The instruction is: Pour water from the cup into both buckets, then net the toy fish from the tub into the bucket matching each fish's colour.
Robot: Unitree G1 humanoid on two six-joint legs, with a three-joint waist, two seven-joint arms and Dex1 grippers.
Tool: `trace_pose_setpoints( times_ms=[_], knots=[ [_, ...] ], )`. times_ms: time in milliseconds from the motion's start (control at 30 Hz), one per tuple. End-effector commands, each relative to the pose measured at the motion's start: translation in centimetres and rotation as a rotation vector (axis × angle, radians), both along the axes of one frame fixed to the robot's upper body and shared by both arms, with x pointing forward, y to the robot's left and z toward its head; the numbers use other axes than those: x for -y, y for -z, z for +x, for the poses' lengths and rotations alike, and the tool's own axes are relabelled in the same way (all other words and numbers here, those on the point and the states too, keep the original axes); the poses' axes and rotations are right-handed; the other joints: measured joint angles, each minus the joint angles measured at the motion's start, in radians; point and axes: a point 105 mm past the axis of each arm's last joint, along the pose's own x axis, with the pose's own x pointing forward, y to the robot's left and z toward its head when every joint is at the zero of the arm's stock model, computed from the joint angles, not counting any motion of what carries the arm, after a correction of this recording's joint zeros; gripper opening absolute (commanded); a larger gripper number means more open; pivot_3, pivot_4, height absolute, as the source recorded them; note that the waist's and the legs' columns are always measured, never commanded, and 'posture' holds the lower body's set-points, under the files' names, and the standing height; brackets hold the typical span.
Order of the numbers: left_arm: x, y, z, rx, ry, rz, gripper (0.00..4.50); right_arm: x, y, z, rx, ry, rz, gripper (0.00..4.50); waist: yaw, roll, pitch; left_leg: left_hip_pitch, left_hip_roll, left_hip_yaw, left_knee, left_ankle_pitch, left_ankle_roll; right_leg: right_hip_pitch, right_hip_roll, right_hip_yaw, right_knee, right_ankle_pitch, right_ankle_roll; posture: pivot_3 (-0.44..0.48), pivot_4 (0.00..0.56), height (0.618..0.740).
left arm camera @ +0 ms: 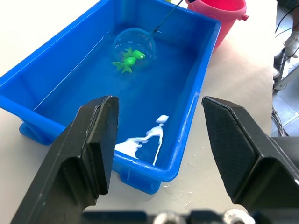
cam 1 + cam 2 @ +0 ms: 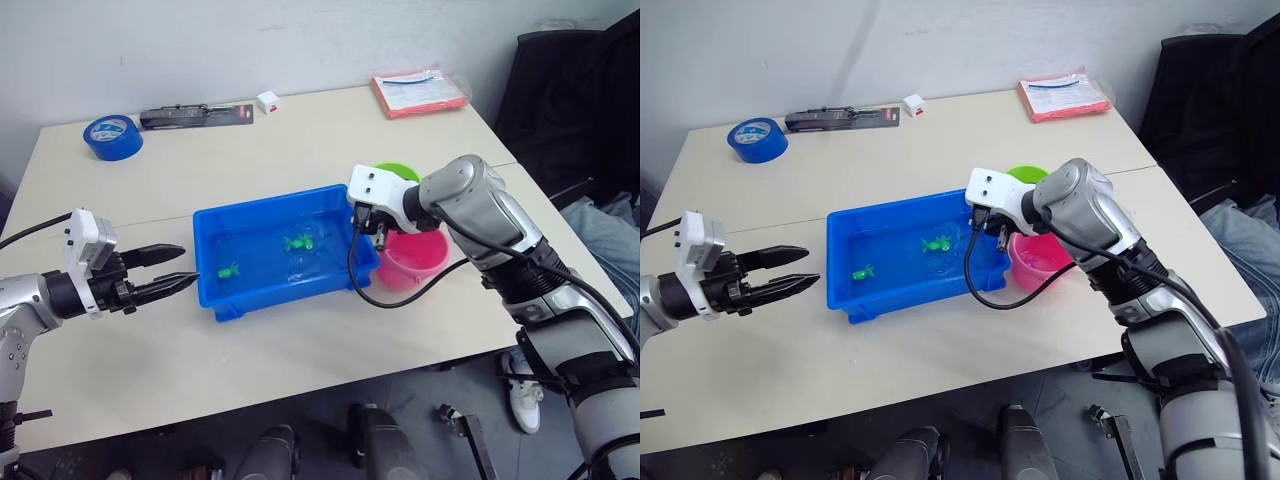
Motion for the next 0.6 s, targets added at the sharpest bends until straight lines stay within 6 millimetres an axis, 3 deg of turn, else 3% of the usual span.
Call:
trace_pose_setpoints(
  times_ms=[33,367,600],
  knots=[
    [0.2,-0.6,-0.1,0.031,0.009,-0.002,3.1,0.3,-2.8,0.1,0.089,0.013,0.03,0.78,0.0,0.0,0.0,0.0,0.0,0.0,0.0,0.0,0.0,0.0,0.0,0.0,0.0,0.0,0.0,0.0,0.15,0.74],
    [0.5,-0.5,0.3,0.033,0.024,-0.006,3.1,0.7,-3.7,-0.3,0.1,0.045,0.078,0.78,0.0,0.0,0.0,0.0,0.0,0.0,0.0,0.0,0.0,0.0,0.0,0.0,0.0,0.0,0.0,0.0,0.15,0.74],
    [0.8,-0.5,0.4,0.027,0.046,-0.011,3.1,0.0,-3.8,-1.8,-0.072,0.084,0.239,0.78,0.001,0.0,0.0,0.0,0.0,0.0,0.0,0.0,0.0,0.0,0.0,0.0,0.0,0.0,0.0,0.0,0.15,0.74]
  ],
)
